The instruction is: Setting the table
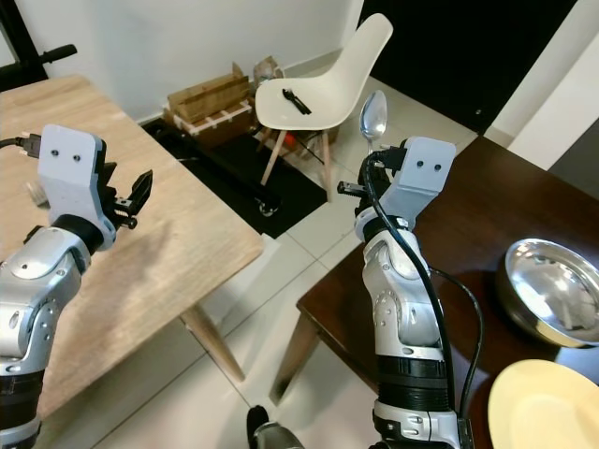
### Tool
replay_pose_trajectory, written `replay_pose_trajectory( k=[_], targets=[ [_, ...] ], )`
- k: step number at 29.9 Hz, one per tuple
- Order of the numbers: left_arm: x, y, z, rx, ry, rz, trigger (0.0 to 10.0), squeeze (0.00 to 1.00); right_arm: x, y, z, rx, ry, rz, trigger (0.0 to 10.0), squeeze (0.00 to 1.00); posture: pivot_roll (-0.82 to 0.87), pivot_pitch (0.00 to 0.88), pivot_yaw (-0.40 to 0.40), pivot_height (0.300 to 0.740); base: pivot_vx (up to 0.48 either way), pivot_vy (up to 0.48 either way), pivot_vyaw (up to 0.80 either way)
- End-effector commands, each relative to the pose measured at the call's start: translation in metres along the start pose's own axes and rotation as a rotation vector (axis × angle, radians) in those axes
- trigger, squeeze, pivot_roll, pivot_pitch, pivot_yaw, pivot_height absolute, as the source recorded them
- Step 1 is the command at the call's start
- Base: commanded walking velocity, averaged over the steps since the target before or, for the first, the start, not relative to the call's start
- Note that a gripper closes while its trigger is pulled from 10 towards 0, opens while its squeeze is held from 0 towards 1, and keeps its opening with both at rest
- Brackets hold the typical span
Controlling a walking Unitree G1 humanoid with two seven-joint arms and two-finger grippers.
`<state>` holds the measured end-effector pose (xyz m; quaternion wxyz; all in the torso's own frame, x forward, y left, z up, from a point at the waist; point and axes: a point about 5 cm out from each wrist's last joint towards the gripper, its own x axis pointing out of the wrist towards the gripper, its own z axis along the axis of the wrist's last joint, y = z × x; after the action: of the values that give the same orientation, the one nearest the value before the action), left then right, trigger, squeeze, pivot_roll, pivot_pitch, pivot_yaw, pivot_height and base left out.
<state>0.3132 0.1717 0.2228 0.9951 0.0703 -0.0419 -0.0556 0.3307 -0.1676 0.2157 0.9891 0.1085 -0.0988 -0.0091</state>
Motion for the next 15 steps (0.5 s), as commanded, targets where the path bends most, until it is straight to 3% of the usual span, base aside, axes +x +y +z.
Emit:
replay_pose_trajectory(
  k=[1,15],
  targets=[
    [-0.0009,-0.0008,0.0019,0.010,-0.005,-0.002,10.0,0.00,-0.0012,-0.0046,-0.0024,-0.007,0.009,-0.018,10.0,0.00,-0.04,0.055,-0.021,0.740,-0.405,0.000,0.00],
    [-0.0006,0.0017,0.0012,0.012,-0.001,0.002,10.0,0.00,-0.0026,-0.0053,-0.0036,-0.007,0.012,-0.022,10.0,0.00,-0.04,0.058,-0.020,0.740,-0.460,0.000,0.00]
  ],
)
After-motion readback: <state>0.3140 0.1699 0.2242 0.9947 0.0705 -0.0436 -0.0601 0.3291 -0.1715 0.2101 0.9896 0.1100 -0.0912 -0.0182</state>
